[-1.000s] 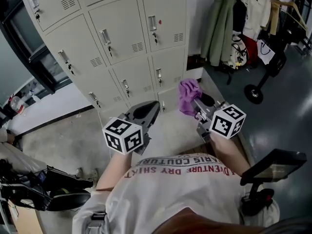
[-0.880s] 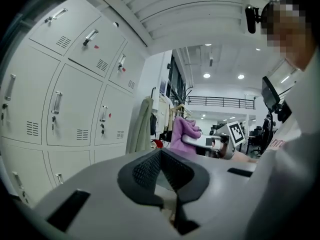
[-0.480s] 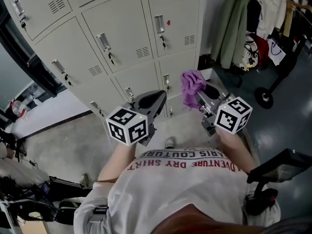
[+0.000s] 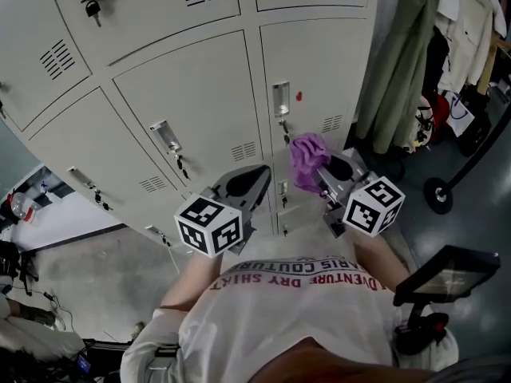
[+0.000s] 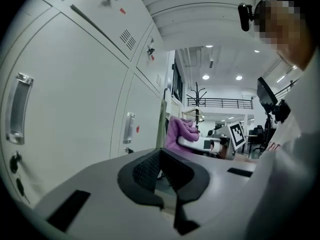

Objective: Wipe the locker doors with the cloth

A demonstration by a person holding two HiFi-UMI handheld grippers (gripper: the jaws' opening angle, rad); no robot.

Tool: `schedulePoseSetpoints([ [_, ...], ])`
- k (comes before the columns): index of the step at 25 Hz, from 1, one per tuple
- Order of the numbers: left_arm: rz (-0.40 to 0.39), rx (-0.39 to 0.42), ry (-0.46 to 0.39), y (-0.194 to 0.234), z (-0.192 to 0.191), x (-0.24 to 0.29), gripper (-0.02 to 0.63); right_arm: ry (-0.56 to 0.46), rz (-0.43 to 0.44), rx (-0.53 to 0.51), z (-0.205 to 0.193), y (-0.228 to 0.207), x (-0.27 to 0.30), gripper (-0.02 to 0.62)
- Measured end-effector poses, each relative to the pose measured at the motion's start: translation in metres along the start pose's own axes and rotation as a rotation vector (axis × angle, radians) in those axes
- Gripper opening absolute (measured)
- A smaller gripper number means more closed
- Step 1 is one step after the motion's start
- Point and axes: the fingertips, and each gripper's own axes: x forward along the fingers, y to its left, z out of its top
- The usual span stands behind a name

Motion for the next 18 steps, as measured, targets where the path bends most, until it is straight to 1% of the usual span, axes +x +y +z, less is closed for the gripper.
schedulePoseSetpoints([
  [4, 0.006, 0.031, -0.011, 0.032, 0.024, 0.014, 0.0, -0.02, 0.037, -0.013, 0.017, -0.01, 0.034, 0.052],
  [6, 0.01, 0.035, -0.014, 0.039, 0.031, 0.017, 0.0, -0.025, 0.049, -0.005, 0.024, -0.016, 0.039, 0.052],
  [9, 0.016, 0.04, -0.014, 0.043, 0.036, 0.021, 0.0, -0.008, 0.036, -0.022, 0.029, -0.024, 0.042, 0.052],
  [14, 0.039, 0.011, -0.025, 0.045, 0.028, 0.025, -0.001, 0.029, 0.063, -0.097, 0.022, -0.021, 0.037, 0.052],
  [18, 0.046, -0.019, 0.002, 0.046, 0.011, 0.032, 0.0, 0.023, 0.087, -0.108, 0.031, -0.028, 0.039, 0.052],
])
